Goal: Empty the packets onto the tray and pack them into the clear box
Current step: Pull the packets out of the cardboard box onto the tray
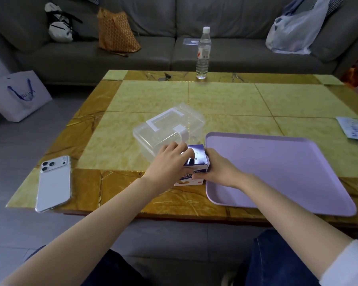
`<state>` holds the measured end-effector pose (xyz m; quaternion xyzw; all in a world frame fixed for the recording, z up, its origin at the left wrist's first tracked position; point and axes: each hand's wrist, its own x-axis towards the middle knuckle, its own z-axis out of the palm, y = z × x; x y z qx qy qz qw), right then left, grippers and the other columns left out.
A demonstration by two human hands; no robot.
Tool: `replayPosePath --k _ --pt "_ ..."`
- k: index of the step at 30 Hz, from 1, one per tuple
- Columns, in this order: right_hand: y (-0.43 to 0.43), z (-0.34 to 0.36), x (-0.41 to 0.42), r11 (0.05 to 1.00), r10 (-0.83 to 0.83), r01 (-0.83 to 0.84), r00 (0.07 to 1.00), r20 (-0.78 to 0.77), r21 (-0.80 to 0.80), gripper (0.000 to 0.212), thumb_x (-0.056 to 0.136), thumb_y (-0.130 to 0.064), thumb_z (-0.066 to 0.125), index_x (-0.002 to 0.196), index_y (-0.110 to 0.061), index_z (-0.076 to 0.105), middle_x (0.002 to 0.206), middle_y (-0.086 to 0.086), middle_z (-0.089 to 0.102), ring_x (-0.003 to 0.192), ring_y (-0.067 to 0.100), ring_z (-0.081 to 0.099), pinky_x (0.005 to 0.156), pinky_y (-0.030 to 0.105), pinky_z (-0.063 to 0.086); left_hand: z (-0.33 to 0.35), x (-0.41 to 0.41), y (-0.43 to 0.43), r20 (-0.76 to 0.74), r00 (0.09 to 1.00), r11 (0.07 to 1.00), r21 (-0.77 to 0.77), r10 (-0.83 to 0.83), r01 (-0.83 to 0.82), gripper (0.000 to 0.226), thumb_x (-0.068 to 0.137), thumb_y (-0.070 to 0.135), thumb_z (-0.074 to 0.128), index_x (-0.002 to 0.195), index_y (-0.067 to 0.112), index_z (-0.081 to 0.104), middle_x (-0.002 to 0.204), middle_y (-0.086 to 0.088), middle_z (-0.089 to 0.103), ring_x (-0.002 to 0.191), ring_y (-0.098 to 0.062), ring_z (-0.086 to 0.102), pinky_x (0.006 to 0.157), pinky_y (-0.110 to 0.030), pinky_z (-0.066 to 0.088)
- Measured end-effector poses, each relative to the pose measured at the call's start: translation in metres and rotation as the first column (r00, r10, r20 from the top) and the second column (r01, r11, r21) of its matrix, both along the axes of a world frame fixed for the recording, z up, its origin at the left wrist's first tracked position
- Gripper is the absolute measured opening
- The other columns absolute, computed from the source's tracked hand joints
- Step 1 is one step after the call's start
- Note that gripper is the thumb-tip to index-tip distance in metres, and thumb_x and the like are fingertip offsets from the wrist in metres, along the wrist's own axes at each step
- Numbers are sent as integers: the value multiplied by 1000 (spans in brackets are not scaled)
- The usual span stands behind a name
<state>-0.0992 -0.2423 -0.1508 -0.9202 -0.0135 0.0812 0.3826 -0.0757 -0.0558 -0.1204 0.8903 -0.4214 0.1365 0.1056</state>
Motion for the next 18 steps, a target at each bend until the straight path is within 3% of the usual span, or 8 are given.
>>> replayPosePath --k 3,7,10,14,18 --pt "-2 3 -1 1000 15 -15 1000 -10 -3 68 70 -38 78 127 -32 42 119 -11 50 103 12 57 86 34 48 2 0 2 17 999 998 29 -50 49 37 72 23 78 101 18 55 92 -1 56 76 -23 51 68 -36 51" --pt "-2 8 2 996 59 -53 995 -77 72 49 77 -46 67 121 -33 50 113 -10 60 99 10 61 86 36 51 9 3 8 19 996 996 23 -90 89 33 82 18 70 98 19 41 95 -5 54 72 -22 52 51 -36 51" --pt "0 10 -1 994 61 -54 995 -79 92 34 83 -40 65 114 -34 51 109 -9 63 96 10 62 85 34 52 8 6 12 -1 994 993 35 -110 110 27 78 19 75 88 16 50 97 -4 58 73 -21 57 46 -30 50" --pt "4 9 -3 994 39 -30 996 -83 108 33 84 -40 65 111 -36 47 110 -5 61 97 12 62 84 34 52 6 11 12 -3 997 994 72 -81 81 35 71 13 81 87 17 51 95 -1 57 73 -18 56 48 -28 50" --pt "6 4 -3 997 31 -24 995 -100 71 47 78 -54 63 118 -36 47 116 -3 58 101 14 61 87 40 52 16 8 5 -59 998 1000 4 -29 29 19 90 25 61 98 11 50 98 -3 58 82 -19 57 60 -25 44"
